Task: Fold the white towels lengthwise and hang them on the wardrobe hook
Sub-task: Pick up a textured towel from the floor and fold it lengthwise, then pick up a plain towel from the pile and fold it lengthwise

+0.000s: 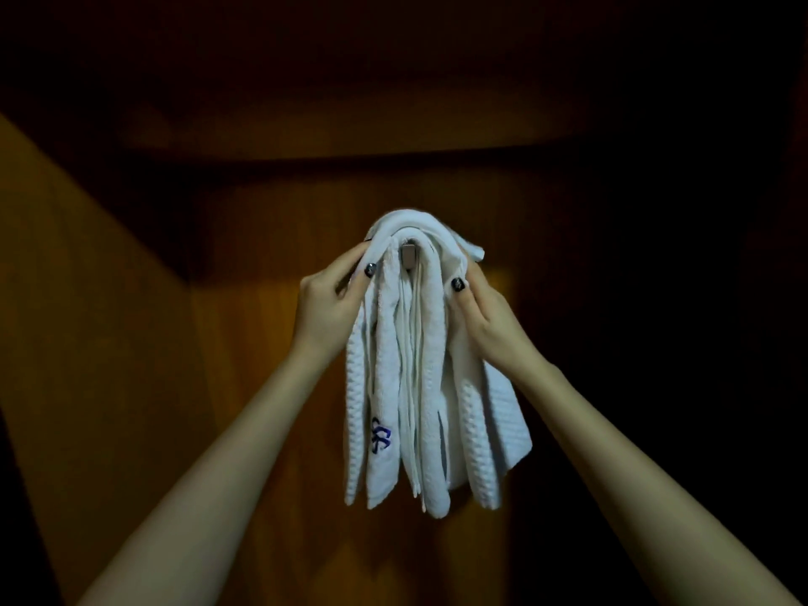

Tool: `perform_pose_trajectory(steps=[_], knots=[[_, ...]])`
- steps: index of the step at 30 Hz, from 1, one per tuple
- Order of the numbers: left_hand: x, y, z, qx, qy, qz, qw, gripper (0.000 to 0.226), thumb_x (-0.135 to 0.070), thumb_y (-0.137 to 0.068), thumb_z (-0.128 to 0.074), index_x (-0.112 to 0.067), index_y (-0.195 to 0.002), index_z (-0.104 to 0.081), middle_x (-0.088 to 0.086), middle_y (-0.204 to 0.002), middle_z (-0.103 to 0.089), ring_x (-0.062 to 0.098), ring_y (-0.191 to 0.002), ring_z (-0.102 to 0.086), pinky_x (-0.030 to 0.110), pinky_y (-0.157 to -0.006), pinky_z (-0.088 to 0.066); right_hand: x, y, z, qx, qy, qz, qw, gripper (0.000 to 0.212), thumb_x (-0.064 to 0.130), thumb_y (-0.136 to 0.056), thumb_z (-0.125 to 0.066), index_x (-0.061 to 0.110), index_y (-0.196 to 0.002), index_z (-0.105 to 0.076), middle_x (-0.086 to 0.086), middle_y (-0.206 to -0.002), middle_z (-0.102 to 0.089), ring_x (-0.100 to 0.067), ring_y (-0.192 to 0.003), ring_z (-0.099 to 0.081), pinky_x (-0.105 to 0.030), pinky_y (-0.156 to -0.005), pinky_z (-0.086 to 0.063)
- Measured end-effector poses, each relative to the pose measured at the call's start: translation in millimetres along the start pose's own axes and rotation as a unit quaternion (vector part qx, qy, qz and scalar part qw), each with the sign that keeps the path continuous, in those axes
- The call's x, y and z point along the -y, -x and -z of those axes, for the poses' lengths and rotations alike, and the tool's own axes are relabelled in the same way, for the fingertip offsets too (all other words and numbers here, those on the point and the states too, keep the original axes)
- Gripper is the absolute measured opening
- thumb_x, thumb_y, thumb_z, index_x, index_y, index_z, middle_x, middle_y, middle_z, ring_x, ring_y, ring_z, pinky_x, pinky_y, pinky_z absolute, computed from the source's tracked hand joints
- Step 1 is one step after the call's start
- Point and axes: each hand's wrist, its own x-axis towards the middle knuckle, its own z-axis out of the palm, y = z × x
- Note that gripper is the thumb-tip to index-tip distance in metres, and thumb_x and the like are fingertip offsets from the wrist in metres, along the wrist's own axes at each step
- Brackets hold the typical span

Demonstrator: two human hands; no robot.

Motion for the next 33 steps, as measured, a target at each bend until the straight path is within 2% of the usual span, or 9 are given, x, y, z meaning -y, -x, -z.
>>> perform_pose_trajectory(steps=[3, 8, 10, 14, 17, 21, 26, 30, 33], knots=[[3, 3, -5, 0.091, 0.071, 0.064, 0.991, 0.043, -0.022, -0.102, -0.04, -0.024, -0.145, -0.036, -0.019, -0.143, -0.04, -0.009, -0.13, -0.037, 0.008, -0.102, -0.033, 7, -11, -6, 0.002, -0.06, -0.004, 0.998, 0.047, 0.048, -0.103, -0.026, 0.055, -0.146, -0.007, 0.048, -0.143, -0.012, 0.019, -0.137, -0.012, -0.006, -0.11, -0.016], [5, 22, -28, 0.108, 0.13, 0.102, 0.98, 0.048, -0.032, -0.102, -0.029, -0.035, -0.148, -0.017, -0.012, -0.157, -0.019, 0.004, -0.144, -0.017, 0.034, -0.119, -0.018, -4, -4, -30, 0.02, -0.077, -0.014, 0.997, 0.054, 0.045, -0.103, -0.027, 0.044, -0.152, -0.003, 0.016, -0.162, -0.005, -0.003, -0.148, -0.008, -0.042, -0.122, -0.015], [11, 26, -26, 0.114, 0.114, 0.133, 0.978, 0.05, -0.037, -0.101, -0.029, -0.033, -0.149, -0.017, -0.009, -0.157, -0.021, 0.007, -0.144, -0.02, 0.04, -0.119, -0.021, -10, 6, -34, 0.035, -0.078, -0.034, 0.996, 0.057, 0.048, -0.102, -0.027, 0.042, -0.153, -0.002, 0.019, -0.161, -0.002, -0.002, -0.148, -0.006, -0.044, -0.122, -0.014], [14, 31, -21, 0.134, 0.122, 0.175, 0.968, 0.046, -0.038, -0.103, -0.021, -0.025, -0.147, -0.029, -0.002, -0.153, -0.031, 0.015, -0.141, -0.029, 0.046, -0.116, -0.025, -15, 24, -35, 0.075, -0.058, -0.063, 0.993, 0.058, 0.052, -0.102, -0.027, 0.045, -0.15, 0.004, 0.04, -0.15, 0.004, 0.011, -0.143, 0.001, -0.037, -0.123, -0.006], [1, 36, -24, 0.128, 0.142, 0.182, 0.965, 0.041, -0.034, -0.105, -0.024, -0.029, -0.145, -0.029, -0.004, -0.152, -0.032, 0.012, -0.14, -0.031, 0.04, -0.116, -0.027, -3, 35, -36, 0.085, -0.061, -0.086, 0.991, 0.06, 0.047, -0.103, -0.027, 0.038, -0.152, 0.007, 0.028, -0.155, 0.005, 0.014, -0.141, 0.002, -0.025, -0.12, -0.005], [-7, 71, -7, 0.058, 0.133, 0.203, 0.968, 0.034, -0.038, -0.104, -0.027, -0.044, -0.132, -0.045, -0.019, -0.135, -0.047, 0.005, -0.125, -0.045, 0.007, -0.097, -0.039, 16, 73, -42, 0.038, -0.021, -0.096, 0.994, 0.061, 0.041, -0.103, -0.035, 0.028, -0.154, -0.005, 0.024, -0.152, -0.009, 0.028, -0.131, -0.007, 0.003, -0.104, -0.008], [-2, 202, 9, 0.122, -0.032, 0.146, 0.981, 0.033, -0.01, -0.099, -0.044, -0.008, -0.131, -0.055, 0.009, -0.131, -0.055, 0.009, -0.118, -0.047, 0.004, -0.097, -0.031, 5, 188, -78, -0.004, 0.064, -0.201, 0.977, 0.058, 0.018, -0.099, -0.05, 0.014, -0.151, -0.026, -0.006, -0.154, -0.032, -0.016, -0.142, -0.027, -0.021, -0.111, -0.018], [6, 315, 34, 0.284, -0.113, 0.199, 0.931, 0.039, -0.018, -0.098, -0.048, -0.023, -0.137, -0.049, 0.004, -0.14, -0.047, 0.02, -0.13, -0.042, 0.031, -0.108, -0.032, -1, 298, -119, 0.087, 0.087, -0.337, 0.934, 0.054, 0.017, -0.099, -0.05, 0.015, -0.149, -0.03, -0.012, -0.154, -0.029, -0.024, -0.143, -0.027, -0.029, -0.115, -0.02], [5, 387, 47, 0.373, -0.155, 0.237, 0.884, 0.043, -0.026, -0.1, -0.044, -0.034, -0.142, -0.04, -0.001, -0.146, -0.04, 0.019, -0.134, -0.034, 0.035, -0.108, -0.029, -9, 375, -147, 0.21, 0.122, -0.41, 0.879, 0.055, 0.024, -0.101, -0.047, 0.022, -0.151, -0.025, -0.013, -0.158, -0.019, -0.029, -0.145, -0.019, -0.046, -0.119, -0.021]])
